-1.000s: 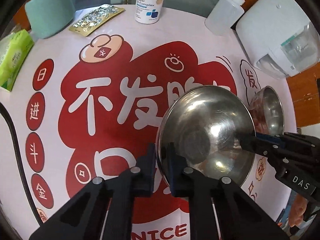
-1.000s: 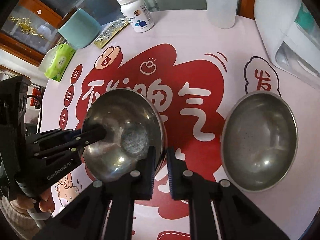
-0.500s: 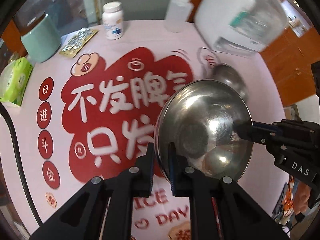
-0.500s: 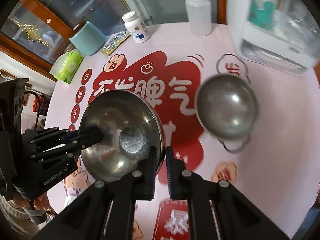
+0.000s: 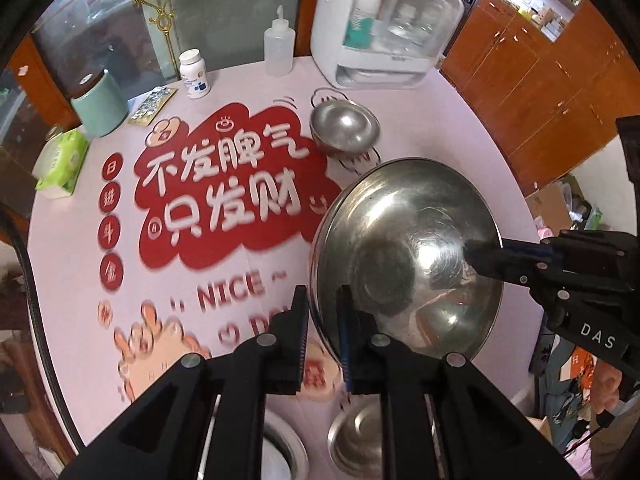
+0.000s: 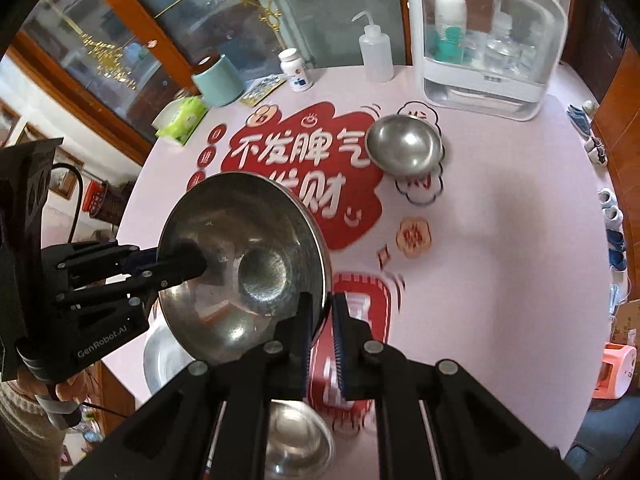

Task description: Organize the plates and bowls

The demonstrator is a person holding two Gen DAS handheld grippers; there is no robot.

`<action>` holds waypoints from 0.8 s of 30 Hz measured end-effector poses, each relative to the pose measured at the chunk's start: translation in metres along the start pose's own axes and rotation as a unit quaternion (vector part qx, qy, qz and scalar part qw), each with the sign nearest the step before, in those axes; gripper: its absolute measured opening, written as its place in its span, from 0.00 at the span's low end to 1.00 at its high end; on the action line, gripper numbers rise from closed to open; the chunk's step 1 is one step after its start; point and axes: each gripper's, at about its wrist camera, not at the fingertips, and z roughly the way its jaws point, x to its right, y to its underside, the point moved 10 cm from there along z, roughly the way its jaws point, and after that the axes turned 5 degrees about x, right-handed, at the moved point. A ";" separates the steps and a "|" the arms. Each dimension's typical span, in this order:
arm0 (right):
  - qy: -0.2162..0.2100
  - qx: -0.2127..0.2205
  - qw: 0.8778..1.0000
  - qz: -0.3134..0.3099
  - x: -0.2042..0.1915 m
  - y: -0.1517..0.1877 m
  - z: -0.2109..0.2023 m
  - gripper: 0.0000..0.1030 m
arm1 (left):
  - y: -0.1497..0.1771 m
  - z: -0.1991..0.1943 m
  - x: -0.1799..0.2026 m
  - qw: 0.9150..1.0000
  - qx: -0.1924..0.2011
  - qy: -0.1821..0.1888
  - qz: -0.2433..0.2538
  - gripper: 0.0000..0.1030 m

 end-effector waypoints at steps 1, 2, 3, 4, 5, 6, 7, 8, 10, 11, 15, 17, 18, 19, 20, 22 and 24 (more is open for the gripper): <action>0.002 0.002 1.000 -0.007 -0.003 0.013 -0.007 0.09 | 0.009 -0.004 0.005 1.000 0.000 -0.004 0.002 0.11; 0.001 0.002 1.000 -0.010 -0.004 0.022 -0.011 0.09 | 0.019 -0.009 0.009 1.000 0.000 -0.009 0.005 0.11; 0.000 0.002 1.000 -0.012 -0.006 0.030 -0.014 0.09 | 0.030 -0.014 0.014 1.000 0.002 -0.014 0.008 0.11; -0.003 0.001 1.000 -0.014 -0.008 0.043 -0.018 0.09 | 0.039 -0.018 0.017 1.000 0.002 -0.016 0.009 0.11; -0.007 0.000 1.000 -0.015 -0.009 0.052 -0.020 0.09 | 0.050 -0.020 0.020 1.000 0.002 -0.017 0.008 0.11; -0.012 -0.003 1.000 -0.015 -0.011 0.064 -0.021 0.09 | 0.062 -0.022 0.022 1.000 0.001 -0.018 0.006 0.11; -0.015 -0.005 1.000 -0.015 -0.011 0.075 -0.021 0.09 | 0.072 -0.023 0.024 1.000 -0.001 -0.018 0.004 0.11; -0.016 -0.007 1.000 -0.015 -0.012 0.082 -0.020 0.09 | 0.084 -0.022 0.026 1.000 -0.004 -0.018 0.002 0.11; -0.023 -0.019 0.999 -0.016 -0.013 0.107 -0.013 0.09 | 0.107 -0.018 0.027 1.000 -0.010 -0.019 -0.007 0.11; -0.024 -0.024 0.999 -0.016 -0.014 0.116 -0.010 0.09 | 0.119 -0.014 0.028 1.000 -0.013 -0.020 -0.011 0.11; -0.024 -0.053 0.998 -0.017 -0.016 0.160 0.013 0.09 | 0.168 0.011 0.030 0.998 -0.041 -0.015 -0.037 0.11; -0.018 -0.064 0.998 -0.022 -0.016 0.177 0.025 0.09 | 0.187 0.023 0.030 0.997 -0.054 -0.010 -0.051 0.11; -0.016 -0.068 0.997 -0.022 -0.016 0.184 0.030 0.09 | 0.198 0.030 0.030 0.997 -0.058 -0.009 -0.056 0.11; -0.014 -0.072 0.997 -0.024 -0.016 0.191 0.036 0.09 | 0.203 0.035 0.030 0.996 -0.060 -0.010 -0.059 0.11; -0.013 -0.075 0.997 -0.024 -0.015 0.195 0.038 0.09 | 0.210 0.041 0.030 0.996 -0.063 -0.012 -0.060 0.11; -0.011 -0.082 0.996 -0.024 -0.015 0.204 0.046 0.09 | 0.220 0.048 0.031 0.996 -0.067 -0.014 -0.062 0.11; -0.011 -0.090 0.996 -0.023 -0.015 0.211 0.054 0.09 | 0.230 0.057 0.030 0.995 -0.074 -0.018 -0.061 0.11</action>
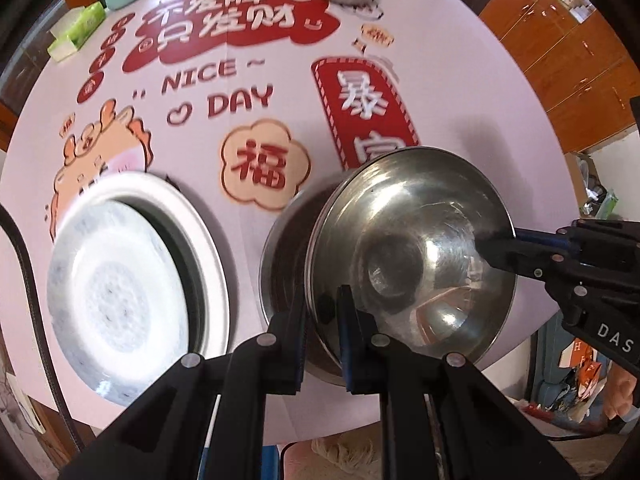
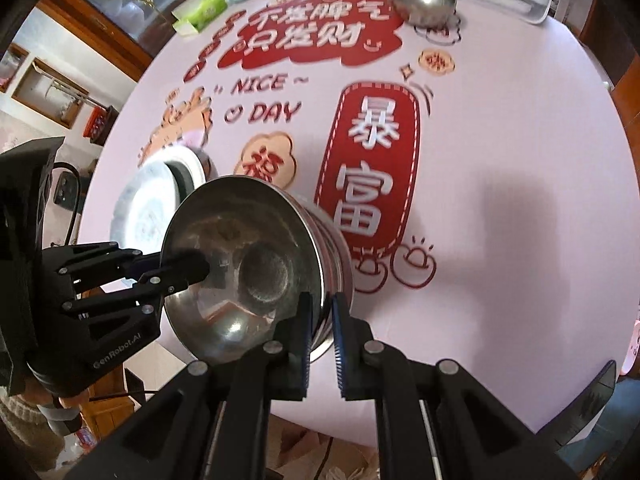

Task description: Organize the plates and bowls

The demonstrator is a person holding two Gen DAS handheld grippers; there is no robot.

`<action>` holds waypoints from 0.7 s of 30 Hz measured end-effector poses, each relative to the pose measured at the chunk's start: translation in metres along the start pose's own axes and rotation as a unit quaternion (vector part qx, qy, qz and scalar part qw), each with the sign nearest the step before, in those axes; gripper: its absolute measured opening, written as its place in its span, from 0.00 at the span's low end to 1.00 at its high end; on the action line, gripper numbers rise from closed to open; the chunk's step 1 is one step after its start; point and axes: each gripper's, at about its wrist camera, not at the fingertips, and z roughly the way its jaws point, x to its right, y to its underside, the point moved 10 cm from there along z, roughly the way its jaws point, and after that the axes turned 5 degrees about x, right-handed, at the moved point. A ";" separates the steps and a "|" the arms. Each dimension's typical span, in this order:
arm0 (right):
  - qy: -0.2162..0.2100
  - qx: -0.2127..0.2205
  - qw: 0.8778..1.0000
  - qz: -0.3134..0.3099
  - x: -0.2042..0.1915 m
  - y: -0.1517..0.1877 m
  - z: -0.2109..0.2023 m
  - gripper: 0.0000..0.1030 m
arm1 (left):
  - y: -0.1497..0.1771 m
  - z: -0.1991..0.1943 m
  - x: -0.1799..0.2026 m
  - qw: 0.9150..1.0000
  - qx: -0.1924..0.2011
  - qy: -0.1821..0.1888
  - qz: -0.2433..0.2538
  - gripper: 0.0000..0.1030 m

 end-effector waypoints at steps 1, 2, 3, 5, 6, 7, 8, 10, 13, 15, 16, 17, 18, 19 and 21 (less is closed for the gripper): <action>0.001 -0.002 1.000 -0.001 0.000 0.002 0.003 0.09 | 0.001 0.003 -0.001 1.000 -0.002 -0.001 0.001 0.11; 0.003 -0.004 1.000 -0.003 0.000 0.004 0.006 0.09 | 0.002 0.005 -0.002 1.000 -0.004 -0.003 0.003 0.11; 0.005 -0.004 1.000 -0.004 -0.001 0.005 0.007 0.09 | 0.004 0.009 -0.003 1.000 -0.008 -0.004 0.007 0.11; 0.007 -0.009 1.000 -0.007 -0.002 0.006 0.012 0.09 | 0.004 0.013 -0.005 1.000 -0.012 -0.006 0.009 0.11; 0.009 -0.011 1.000 -0.009 -0.002 0.006 0.014 0.09 | 0.005 0.015 -0.006 1.000 -0.015 -0.007 0.011 0.11; 0.010 -0.013 1.000 -0.011 -0.002 0.007 0.016 0.09 | 0.005 0.017 -0.007 1.000 -0.017 -0.007 0.012 0.11; 0.011 -0.015 1.000 -0.012 -0.002 0.007 0.019 0.09 | 0.006 0.019 -0.008 1.000 -0.018 -0.008 0.013 0.11; 0.012 -0.020 1.000 -0.013 -0.003 0.009 0.023 0.09 | 0.008 0.021 -0.009 1.000 -0.021 -0.011 0.021 0.11; 0.019 -0.022 0.999 -0.017 -0.002 0.009 0.027 0.09 | 0.008 0.023 -0.009 0.999 -0.023 -0.011 0.027 0.12; 0.025 -0.022 0.999 -0.018 -0.002 0.009 0.028 0.09 | 0.007 0.023 -0.010 0.999 -0.024 -0.012 0.031 0.12; 0.028 -0.022 0.999 -0.019 -0.002 0.009 0.029 0.09 | 0.006 0.024 -0.009 0.999 -0.023 -0.013 0.033 0.14; 0.029 -0.022 0.999 -0.020 -0.002 0.009 0.029 0.09 | 0.005 0.023 -0.008 0.999 -0.021 -0.014 0.036 0.15; 0.030 -0.023 0.999 -0.022 -0.002 0.009 0.029 0.09 | 0.003 0.022 -0.008 0.999 -0.019 -0.015 0.039 0.16; 0.032 -0.023 0.999 -0.025 -0.002 0.009 0.030 0.09 | 0.002 0.022 -0.007 0.999 -0.018 -0.016 0.041 0.18; 0.038 -0.024 0.999 -0.030 -0.001 0.009 0.031 0.09 | 0.000 0.019 -0.006 0.999 -0.015 -0.018 0.045 0.21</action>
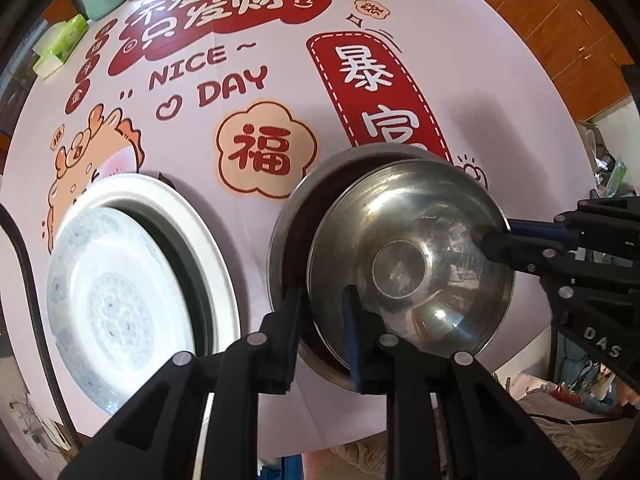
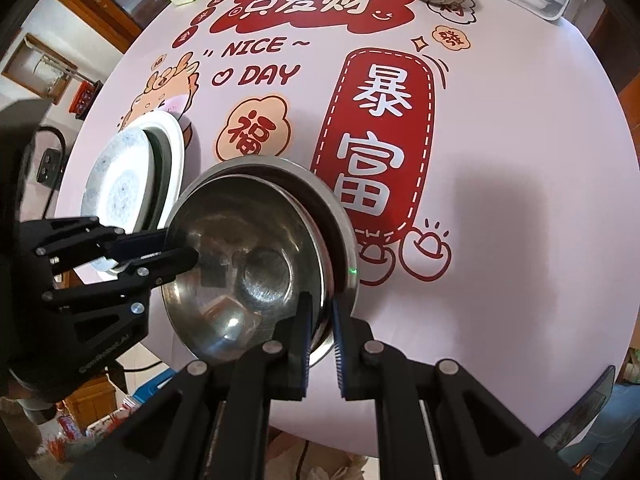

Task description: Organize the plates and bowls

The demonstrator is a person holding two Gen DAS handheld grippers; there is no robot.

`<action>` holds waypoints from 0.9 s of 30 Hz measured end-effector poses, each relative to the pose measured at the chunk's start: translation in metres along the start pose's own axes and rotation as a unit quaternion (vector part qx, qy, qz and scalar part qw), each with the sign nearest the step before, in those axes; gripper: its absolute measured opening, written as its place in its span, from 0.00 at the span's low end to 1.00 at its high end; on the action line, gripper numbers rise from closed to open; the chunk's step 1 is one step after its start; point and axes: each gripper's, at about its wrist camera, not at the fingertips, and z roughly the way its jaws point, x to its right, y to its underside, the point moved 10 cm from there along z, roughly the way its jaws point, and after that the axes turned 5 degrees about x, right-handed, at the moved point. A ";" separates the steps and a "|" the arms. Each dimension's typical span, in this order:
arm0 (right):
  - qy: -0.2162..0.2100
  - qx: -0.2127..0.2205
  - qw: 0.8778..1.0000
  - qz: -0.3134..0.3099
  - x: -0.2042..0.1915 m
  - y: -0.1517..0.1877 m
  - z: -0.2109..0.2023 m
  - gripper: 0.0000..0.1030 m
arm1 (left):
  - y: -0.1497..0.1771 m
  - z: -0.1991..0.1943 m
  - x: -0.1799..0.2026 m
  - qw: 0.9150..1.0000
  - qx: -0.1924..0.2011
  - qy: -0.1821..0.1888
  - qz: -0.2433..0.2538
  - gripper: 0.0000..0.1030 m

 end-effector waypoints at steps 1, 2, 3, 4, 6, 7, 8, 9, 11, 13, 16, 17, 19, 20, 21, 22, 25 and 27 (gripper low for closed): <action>0.003 0.002 1.000 -0.001 0.001 -0.001 0.000 0.09 | -0.001 -0.002 0.000 1.000 0.002 -0.001 0.001 0.22; 0.008 0.004 1.000 -0.003 0.001 -0.001 0.000 0.09 | -0.002 -0.004 -0.001 1.000 0.004 -0.004 0.002 0.23; 0.012 0.006 1.000 -0.005 0.002 -0.002 -0.001 0.10 | -0.003 -0.006 -0.002 1.000 0.007 -0.010 0.003 0.25; 0.010 0.008 1.000 -0.005 0.002 -0.003 -0.001 0.10 | -0.004 -0.007 -0.004 1.000 0.009 -0.016 0.004 0.25; 0.001 0.016 1.000 -0.007 -0.001 -0.005 -0.006 0.13 | -0.006 -0.011 -0.008 1.000 0.014 -0.023 0.004 0.25; -0.001 0.019 1.000 -0.009 -0.001 -0.006 -0.007 0.15 | -0.006 -0.013 -0.010 1.000 0.014 -0.025 0.001 0.25; -0.001 0.024 1.000 -0.009 -0.001 -0.008 -0.009 0.24 | -0.007 -0.014 -0.013 1.000 0.015 -0.027 -0.002 0.25; 0.000 0.029 1.000 -0.007 0.000 -0.009 -0.011 0.30 | -0.008 -0.016 -0.017 0.999 0.017 -0.030 -0.006 0.26; -0.002 0.035 0.999 -0.006 0.000 -0.011 -0.014 0.31 | -0.009 -0.019 -0.021 0.999 0.020 -0.033 -0.013 0.27; -0.007 0.038 0.999 -0.002 -0.001 -0.012 -0.017 0.31 | -0.009 -0.023 -0.026 0.999 0.023 -0.037 -0.019 0.27; -0.011 0.040 0.999 -0.002 -0.002 -0.013 -0.019 0.31 | -0.009 -0.029 -0.029 0.999 0.027 -0.037 -0.025 0.27; -0.010 0.041 0.999 -0.003 -0.002 -0.013 -0.020 0.31 | -0.009 -0.032 -0.029 0.999 0.029 -0.037 -0.026 0.27; -0.013 0.042 0.999 -0.005 -0.002 -0.013 -0.023 0.31 | -0.011 -0.039 -0.028 0.998 0.034 -0.032 -0.029 0.32; -0.014 0.044 0.999 -0.006 -0.003 -0.013 -0.025 0.31 | -0.012 -0.041 -0.027 0.998 0.036 -0.031 -0.030 0.35; -0.015 0.045 0.999 -0.006 -0.002 -0.013 -0.027 0.31 | -0.013 -0.046 -0.026 0.998 0.041 -0.030 -0.030 0.43; -0.016 0.046 0.999 -0.007 -0.002 -0.014 -0.030 0.31 | -0.015 -0.050 -0.025 0.998 0.046 -0.031 -0.029 0.46; -0.020 0.052 0.998 -0.008 -0.001 -0.015 -0.038 0.31 | -0.023 -0.065 -0.020 0.997 0.061 -0.027 -0.024 0.49; -0.022 0.058 0.998 -0.009 0.001 -0.017 -0.046 0.31 | -0.030 -0.074 -0.015 0.997 0.068 -0.019 -0.023 0.50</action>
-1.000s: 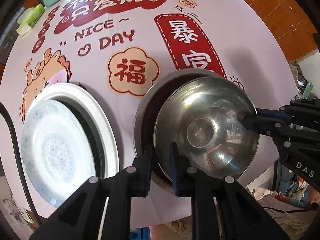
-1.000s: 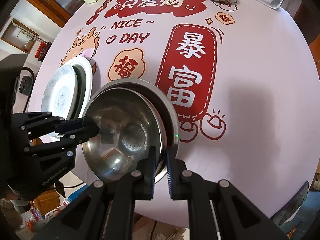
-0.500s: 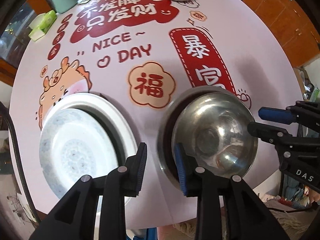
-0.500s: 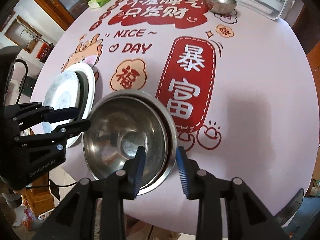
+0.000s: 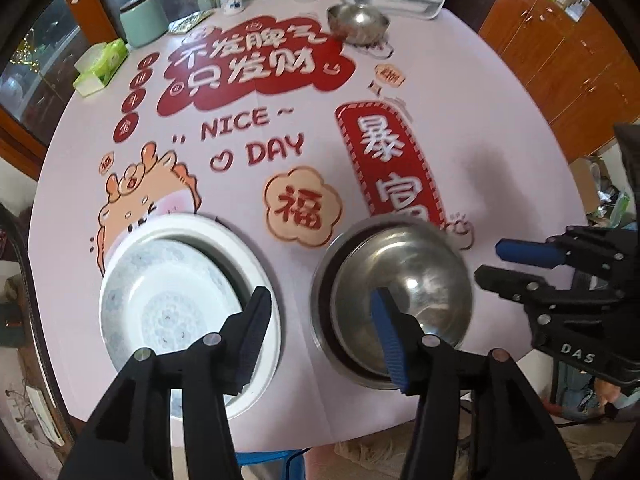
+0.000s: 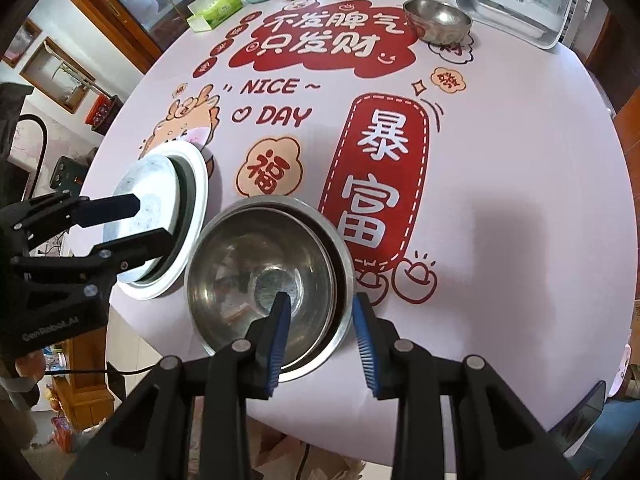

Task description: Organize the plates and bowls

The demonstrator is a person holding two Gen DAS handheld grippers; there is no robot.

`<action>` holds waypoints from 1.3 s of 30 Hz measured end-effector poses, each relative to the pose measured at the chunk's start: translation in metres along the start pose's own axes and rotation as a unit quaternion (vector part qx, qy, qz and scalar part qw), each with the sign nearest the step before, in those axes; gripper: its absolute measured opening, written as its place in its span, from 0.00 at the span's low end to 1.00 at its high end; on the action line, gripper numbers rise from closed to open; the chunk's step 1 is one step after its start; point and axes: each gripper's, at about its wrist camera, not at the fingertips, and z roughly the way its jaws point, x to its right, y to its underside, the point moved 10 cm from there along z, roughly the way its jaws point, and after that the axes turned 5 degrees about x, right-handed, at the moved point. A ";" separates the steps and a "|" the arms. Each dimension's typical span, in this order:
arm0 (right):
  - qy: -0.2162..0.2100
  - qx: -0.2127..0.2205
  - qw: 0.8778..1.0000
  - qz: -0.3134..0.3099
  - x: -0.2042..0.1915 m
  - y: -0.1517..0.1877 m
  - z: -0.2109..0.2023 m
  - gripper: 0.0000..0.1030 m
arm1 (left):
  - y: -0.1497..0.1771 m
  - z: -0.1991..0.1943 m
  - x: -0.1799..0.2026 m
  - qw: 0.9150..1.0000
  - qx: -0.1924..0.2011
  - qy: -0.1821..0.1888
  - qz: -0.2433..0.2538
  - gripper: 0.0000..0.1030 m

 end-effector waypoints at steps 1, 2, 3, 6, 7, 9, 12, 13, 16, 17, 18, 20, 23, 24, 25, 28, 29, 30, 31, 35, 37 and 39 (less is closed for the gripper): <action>0.000 0.003 1.000 0.000 0.001 -0.002 -0.003 0.31 | -0.003 -0.003 0.002 1.000 0.002 0.002 0.000 0.50; 0.001 0.006 1.000 0.000 0.003 -0.004 -0.007 0.31 | -0.008 -0.006 0.004 1.000 0.006 0.005 0.002 0.50; 0.001 0.010 1.000 -0.001 0.004 -0.007 -0.011 0.31 | -0.014 -0.011 0.007 1.000 0.011 0.009 0.003 0.51; -0.002 0.021 1.000 0.000 0.009 -0.016 -0.026 0.31 | -0.030 -0.022 0.014 1.000 0.024 0.015 0.012 0.59; -0.004 0.024 1.000 0.002 0.011 -0.020 -0.032 0.31 | -0.037 -0.026 0.016 0.999 0.030 0.017 0.016 0.63; -0.008 0.031 0.999 0.008 0.015 -0.027 -0.041 0.31 | -0.050 -0.034 0.021 0.999 0.038 0.020 0.027 0.64; -0.008 0.042 0.999 0.019 0.025 -0.042 -0.058 0.31 | -0.075 -0.045 0.029 0.998 0.050 0.026 0.041 0.64; -0.004 0.048 0.999 0.024 0.030 -0.049 -0.065 0.31 | -0.083 -0.049 0.030 0.997 0.055 0.027 0.046 0.64; 0.010 0.065 0.997 0.033 0.043 -0.068 -0.085 0.31 | -0.116 -0.066 0.033 0.995 0.079 0.022 0.064 0.64; 0.013 0.070 0.997 0.035 0.047 -0.074 -0.091 0.31 | -0.125 -0.070 0.034 0.994 0.085 0.021 0.068 0.65; 0.015 0.076 0.996 0.038 0.051 -0.081 -0.097 0.31 | -0.136 -0.076 0.034 0.993 0.093 0.020 0.072 0.66; 0.019 0.090 0.995 0.042 0.058 -0.096 -0.109 0.31 | -0.155 -0.085 0.034 0.991 0.108 0.020 0.079 0.72; 0.031 0.106 0.993 0.049 0.071 -0.118 -0.121 0.31 | -0.189 -0.098 0.033 0.986 0.134 0.011 0.100 0.74; 0.035 0.110 0.992 0.050 0.075 -0.124 -0.123 0.31 | -0.199 -0.099 0.033 0.984 0.141 0.008 0.106 0.74; 0.042 0.114 0.991 0.051 0.080 -0.133 -0.125 0.31 | -0.209 -0.100 0.033 0.983 0.146 0.006 0.112 0.75; 0.065 0.126 0.988 0.053 0.095 -0.161 -0.128 0.31 | -0.237 -0.095 0.031 0.981 0.152 0.001 0.118 0.75; 0.073 0.127 0.988 0.056 0.102 -0.169 -0.127 0.31 | -0.243 -0.092 0.031 0.981 0.152 0.001 0.119 0.75; 0.081 0.127 0.987 0.062 0.109 -0.178 -0.125 0.32 | -0.253 -0.088 0.030 0.981 0.152 0.004 0.118 0.75; 0.085 0.128 0.986 0.067 0.114 -0.184 -0.123 0.32 | -0.261 -0.085 0.030 0.981 0.153 0.008 0.116 0.75; 0.099 0.124 0.984 0.081 0.137 -0.214 -0.109 0.32 | -0.291 -0.061 0.026 0.984 0.145 0.030 0.100 0.75; 0.102 0.118 0.984 0.086 0.148 -0.230 -0.100 0.32 | -0.304 -0.047 0.026 0.985 0.143 0.034 0.096 0.75; 0.102 0.115 0.984 0.089 0.155 -0.240 -0.092 0.32 | -0.316 -0.029 0.024 0.985 0.140 0.035 0.092 0.75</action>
